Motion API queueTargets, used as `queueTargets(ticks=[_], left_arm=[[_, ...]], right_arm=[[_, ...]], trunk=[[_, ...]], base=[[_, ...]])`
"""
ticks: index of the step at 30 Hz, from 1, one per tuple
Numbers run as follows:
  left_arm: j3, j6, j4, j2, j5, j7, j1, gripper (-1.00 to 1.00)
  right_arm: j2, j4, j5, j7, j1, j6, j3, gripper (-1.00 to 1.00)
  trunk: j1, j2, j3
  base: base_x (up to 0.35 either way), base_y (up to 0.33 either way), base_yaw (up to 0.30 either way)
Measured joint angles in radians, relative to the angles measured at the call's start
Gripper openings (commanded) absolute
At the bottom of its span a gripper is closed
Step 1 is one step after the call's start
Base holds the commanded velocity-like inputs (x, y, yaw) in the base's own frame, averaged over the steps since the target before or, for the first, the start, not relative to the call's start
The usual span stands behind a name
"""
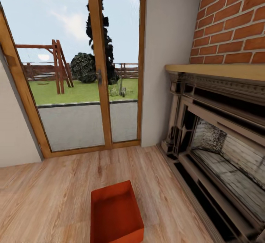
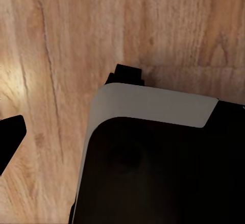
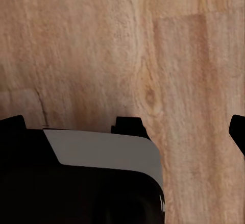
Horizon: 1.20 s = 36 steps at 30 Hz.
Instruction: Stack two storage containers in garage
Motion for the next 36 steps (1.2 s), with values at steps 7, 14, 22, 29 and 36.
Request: queueTargets(ticks=[7,14,22,29,36], left_arm=[[0.0,0.0,0.0,0.0,0.0,0.0,0.0,1.0],[0.0,0.0,0.0,0.0,0.0,0.0,0.0,1.0],[0.0,0.0,0.0,0.0,0.0,0.0,0.0,1.0],[0.0,0.0,-0.001,-0.002,0.0,0.001,0.0,1.0],[0.0,0.0,-0.001,-0.002,0.0,0.001,0.0,1.0]], right_arm=[[0.0,0.0,0.0,0.0,0.0,0.0,0.0,1.0],[0.0,0.0,0.0,0.0,0.0,0.0,0.0,1.0],[0.0,0.0,0.0,0.0,0.0,0.0,0.0,1.0],[0.0,0.0,0.0,0.0,0.0,0.0,0.0,1.0],[0.0,0.0,0.0,0.0,0.0,0.0,0.0,1.0]], trunk=[[0.0,0.0,0.0],[0.0,0.0,0.0],[0.0,0.0,0.0],[0.0,0.0,0.0],[0.0,0.0,0.0]], base=[[0.294,0.0,0.269],[0.293,0.0,0.269],[0.171,0.0,0.178],[0.011,-0.026,0.009],[0.001,-0.238,0.0]])
